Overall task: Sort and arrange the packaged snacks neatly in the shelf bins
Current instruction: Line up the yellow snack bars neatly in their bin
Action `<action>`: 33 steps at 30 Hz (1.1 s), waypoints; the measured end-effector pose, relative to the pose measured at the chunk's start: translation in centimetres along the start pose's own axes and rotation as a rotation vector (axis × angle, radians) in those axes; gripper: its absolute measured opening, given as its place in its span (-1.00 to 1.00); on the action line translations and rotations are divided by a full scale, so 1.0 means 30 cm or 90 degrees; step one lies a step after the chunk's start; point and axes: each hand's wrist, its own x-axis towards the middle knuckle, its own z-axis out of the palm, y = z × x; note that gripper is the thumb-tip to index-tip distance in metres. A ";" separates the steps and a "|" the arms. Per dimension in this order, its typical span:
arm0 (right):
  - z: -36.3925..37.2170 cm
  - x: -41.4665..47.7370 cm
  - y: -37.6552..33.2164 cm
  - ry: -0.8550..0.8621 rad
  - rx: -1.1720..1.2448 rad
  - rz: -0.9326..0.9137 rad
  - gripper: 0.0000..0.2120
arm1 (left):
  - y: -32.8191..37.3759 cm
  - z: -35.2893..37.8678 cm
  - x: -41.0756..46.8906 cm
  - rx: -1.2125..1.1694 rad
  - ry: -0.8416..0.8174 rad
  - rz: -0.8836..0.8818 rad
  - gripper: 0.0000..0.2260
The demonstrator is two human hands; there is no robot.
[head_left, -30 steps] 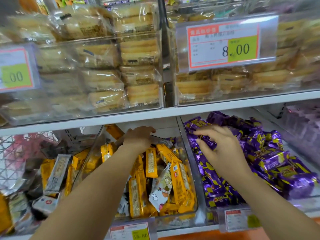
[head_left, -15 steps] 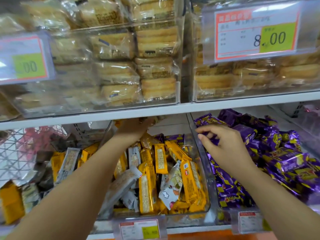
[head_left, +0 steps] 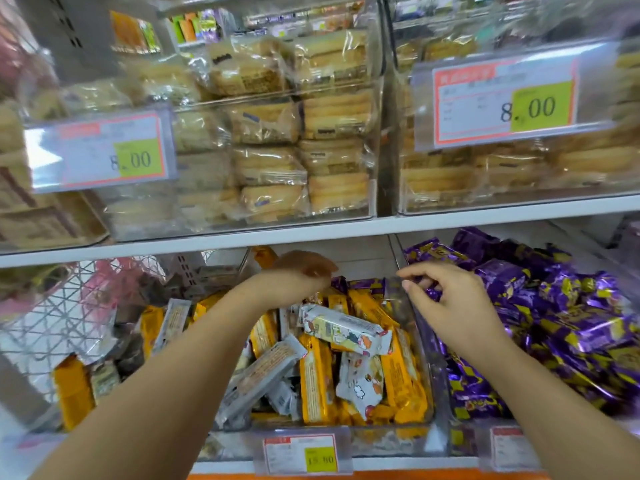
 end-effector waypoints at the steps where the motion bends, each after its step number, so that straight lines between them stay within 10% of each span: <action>1: 0.002 0.005 0.004 -0.001 -0.002 0.002 -0.82 | -0.003 0.012 0.043 -0.004 0.019 0.002 -0.72; 25: 0.027 0.050 0.054 -0.027 0.017 0.035 -0.85 | -0.070 0.175 0.396 0.475 -0.063 0.194 -0.75; 33: 0.014 0.052 0.046 -0.050 -0.003 0.039 -0.84 | -0.117 0.141 0.348 0.280 0.061 0.153 -0.86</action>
